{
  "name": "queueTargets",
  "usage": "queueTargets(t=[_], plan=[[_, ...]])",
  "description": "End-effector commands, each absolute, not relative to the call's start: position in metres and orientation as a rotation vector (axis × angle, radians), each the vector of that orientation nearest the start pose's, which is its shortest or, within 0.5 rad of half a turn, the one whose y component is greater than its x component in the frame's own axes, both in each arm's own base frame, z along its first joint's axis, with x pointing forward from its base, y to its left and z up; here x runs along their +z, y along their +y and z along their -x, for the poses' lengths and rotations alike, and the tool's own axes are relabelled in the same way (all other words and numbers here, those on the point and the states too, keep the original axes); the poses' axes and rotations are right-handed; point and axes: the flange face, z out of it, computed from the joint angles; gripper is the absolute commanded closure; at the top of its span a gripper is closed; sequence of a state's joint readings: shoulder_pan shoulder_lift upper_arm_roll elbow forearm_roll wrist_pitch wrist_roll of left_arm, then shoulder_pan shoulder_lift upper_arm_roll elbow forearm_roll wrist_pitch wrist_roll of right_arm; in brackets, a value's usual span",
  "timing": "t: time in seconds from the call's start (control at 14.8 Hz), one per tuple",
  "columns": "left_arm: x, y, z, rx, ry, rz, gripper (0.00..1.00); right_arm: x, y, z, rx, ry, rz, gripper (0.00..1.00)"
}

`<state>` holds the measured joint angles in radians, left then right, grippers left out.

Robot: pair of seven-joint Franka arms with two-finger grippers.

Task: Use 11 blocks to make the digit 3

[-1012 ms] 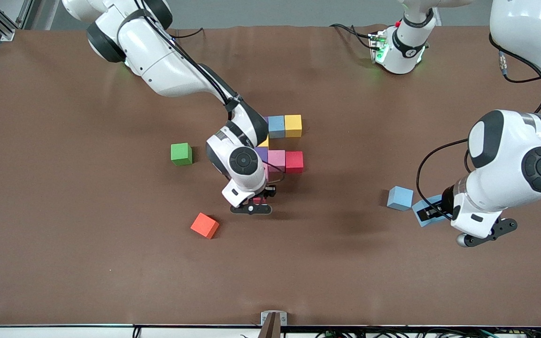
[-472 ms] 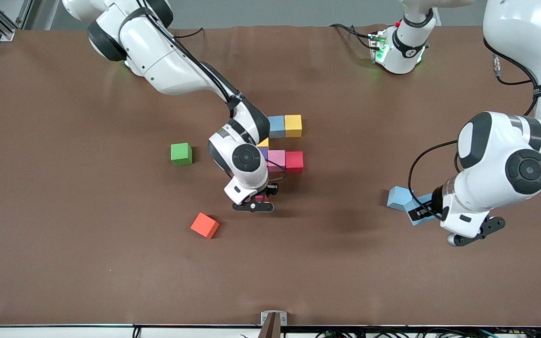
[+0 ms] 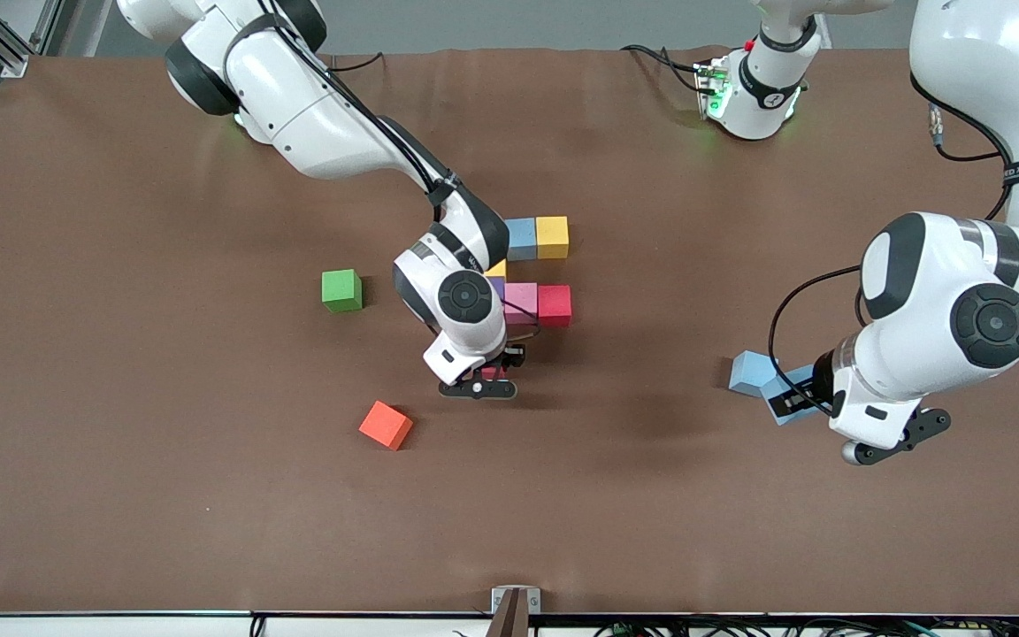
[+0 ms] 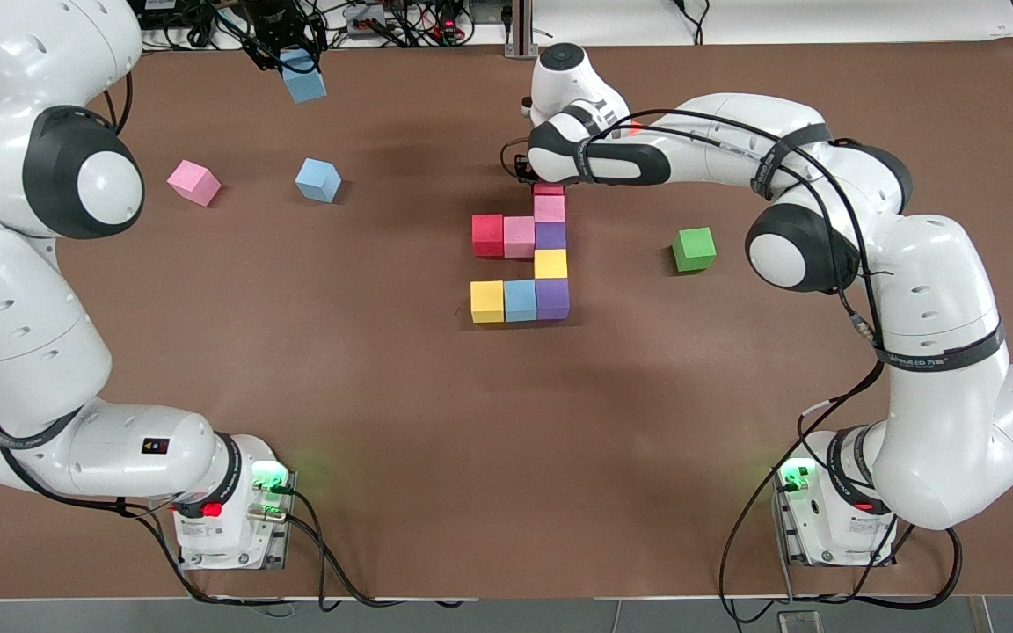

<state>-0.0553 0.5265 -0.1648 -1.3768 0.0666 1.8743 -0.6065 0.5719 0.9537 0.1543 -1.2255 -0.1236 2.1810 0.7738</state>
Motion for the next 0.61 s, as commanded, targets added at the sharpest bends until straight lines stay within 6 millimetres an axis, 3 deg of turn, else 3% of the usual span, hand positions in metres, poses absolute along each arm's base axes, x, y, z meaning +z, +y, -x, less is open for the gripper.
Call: queueTargets(t=[0.0,0.54], plan=[[0.4173,-0.1288,-0.6912,0.044,-0.613,3.089,0.99,0.2009,0.4719,-0.5827,0.0,0.072,3.136,1.0],[0.4104,-0.1359,-0.6909,0.034,-0.574,3.065,0.98,0.2008,0.4694,-0.5846,-0.001,0.064,3.137,1.0]])
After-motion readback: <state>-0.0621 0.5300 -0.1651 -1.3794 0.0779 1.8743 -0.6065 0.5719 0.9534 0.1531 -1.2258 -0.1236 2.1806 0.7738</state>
